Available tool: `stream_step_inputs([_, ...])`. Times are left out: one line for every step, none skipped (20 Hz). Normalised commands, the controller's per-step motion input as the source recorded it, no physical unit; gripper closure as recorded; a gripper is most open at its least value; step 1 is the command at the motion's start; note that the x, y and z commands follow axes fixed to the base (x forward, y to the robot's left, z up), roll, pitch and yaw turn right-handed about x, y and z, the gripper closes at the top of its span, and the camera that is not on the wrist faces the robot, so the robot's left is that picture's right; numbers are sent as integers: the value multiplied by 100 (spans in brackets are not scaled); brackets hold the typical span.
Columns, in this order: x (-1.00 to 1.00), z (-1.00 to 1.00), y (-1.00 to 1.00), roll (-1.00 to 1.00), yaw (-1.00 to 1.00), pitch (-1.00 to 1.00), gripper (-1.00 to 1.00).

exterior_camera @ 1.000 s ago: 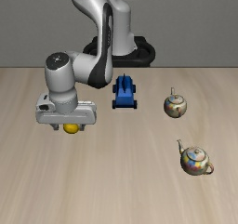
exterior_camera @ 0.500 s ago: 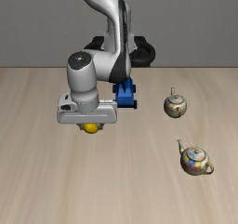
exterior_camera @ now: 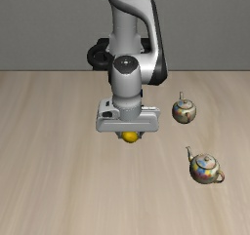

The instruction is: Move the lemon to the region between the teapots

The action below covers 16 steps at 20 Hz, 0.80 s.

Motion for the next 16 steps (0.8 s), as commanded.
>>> stream_step_inputs([100, 0, 0, 0, 0, 0, 100])
stream_step_inputs([100, 0, 0, 0, 0, 0, 100])
stream_step_inputs([0, 0, 100, 0, 0, 0, 100])
stream_step_inputs([0, 0, 100, 0, 0, 0, 100])
stream_step_inputs([0, 0, 100, 0, 0, 0, 100])
stream_step_inputs([0, 0, 100, 0, 0, 0, 100])
stream_step_inputs([0, 0, 100, 0, 0, 0, 100])
stream_step_inputs([0, 0, 100, 0, 0, 0, 100])
stream_step_inputs([0, 0, 100, 0, 0, 0, 100])
stream_step_inputs([0, 0, 100, 0, 0, 0, 100])
stream_step_inputs([0, 0, 100, 0, 0, 0, 100])
stream_step_inputs([0, 0, 100, 0, 0, 0, 100])
stream_step_inputs([0, 0, 100, 0, 0, 0, 100])
stream_step_inputs([0, 0, 100, 0, 0, 0, 100])
stream_step_inputs([0, 0, 100, 0, 0, 0, 100])
stream_step_inputs([0, 0, 100, 0, 0, 0, 100])
